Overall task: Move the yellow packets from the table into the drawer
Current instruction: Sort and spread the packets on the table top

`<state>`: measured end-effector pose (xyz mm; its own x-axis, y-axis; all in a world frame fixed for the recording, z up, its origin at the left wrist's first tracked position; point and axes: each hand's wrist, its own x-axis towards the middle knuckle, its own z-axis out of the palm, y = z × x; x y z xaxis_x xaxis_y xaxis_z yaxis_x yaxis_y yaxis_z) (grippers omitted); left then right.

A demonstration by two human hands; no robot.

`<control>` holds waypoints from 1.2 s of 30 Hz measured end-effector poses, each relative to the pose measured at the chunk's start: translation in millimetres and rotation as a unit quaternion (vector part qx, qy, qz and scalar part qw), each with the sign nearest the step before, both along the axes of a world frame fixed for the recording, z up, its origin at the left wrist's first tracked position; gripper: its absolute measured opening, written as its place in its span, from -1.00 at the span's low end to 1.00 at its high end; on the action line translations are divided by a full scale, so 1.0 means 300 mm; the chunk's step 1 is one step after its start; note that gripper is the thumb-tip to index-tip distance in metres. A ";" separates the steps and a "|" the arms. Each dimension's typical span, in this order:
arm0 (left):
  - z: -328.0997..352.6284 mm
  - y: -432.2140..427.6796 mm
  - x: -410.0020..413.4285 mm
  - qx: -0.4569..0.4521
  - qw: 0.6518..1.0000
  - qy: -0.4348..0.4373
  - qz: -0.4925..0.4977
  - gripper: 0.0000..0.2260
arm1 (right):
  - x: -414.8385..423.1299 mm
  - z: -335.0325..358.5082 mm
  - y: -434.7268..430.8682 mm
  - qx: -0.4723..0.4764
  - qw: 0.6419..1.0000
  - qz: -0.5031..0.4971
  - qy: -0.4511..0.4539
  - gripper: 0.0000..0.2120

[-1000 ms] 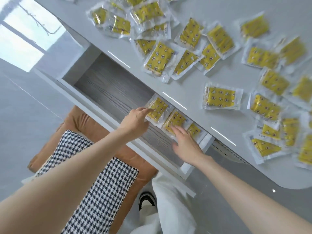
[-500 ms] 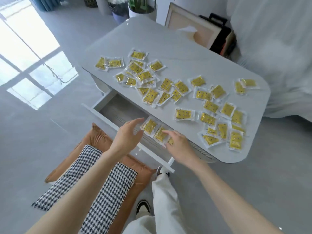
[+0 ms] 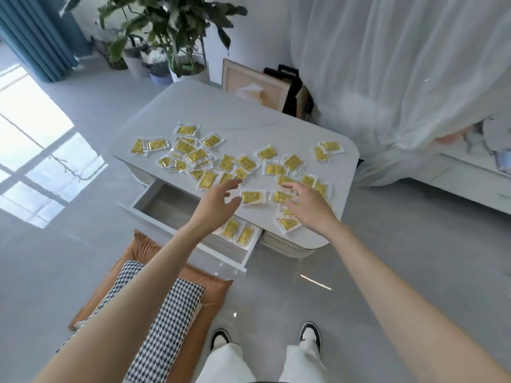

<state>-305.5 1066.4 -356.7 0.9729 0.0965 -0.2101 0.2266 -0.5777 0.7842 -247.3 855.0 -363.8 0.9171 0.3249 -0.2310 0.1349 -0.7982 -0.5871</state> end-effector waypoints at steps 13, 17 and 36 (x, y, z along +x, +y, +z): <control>0.130 -0.669 0.249 -0.059 0.996 -0.023 0.061 -0.58 | 0.190 0.152 -0.675 -0.005 1.000 0.014 -0.004 -0.61; 0.162 -0.820 0.314 -0.077 0.994 -0.018 0.074 -0.59 | 0.254 0.178 -0.838 -0.009 1.000 0.024 -0.005 -0.60; -0.040 -1.041 0.969 -0.075 0.986 0.035 0.148 -0.59 | 1.002 0.036 -1.093 -0.045 0.996 0.077 0.030 -0.59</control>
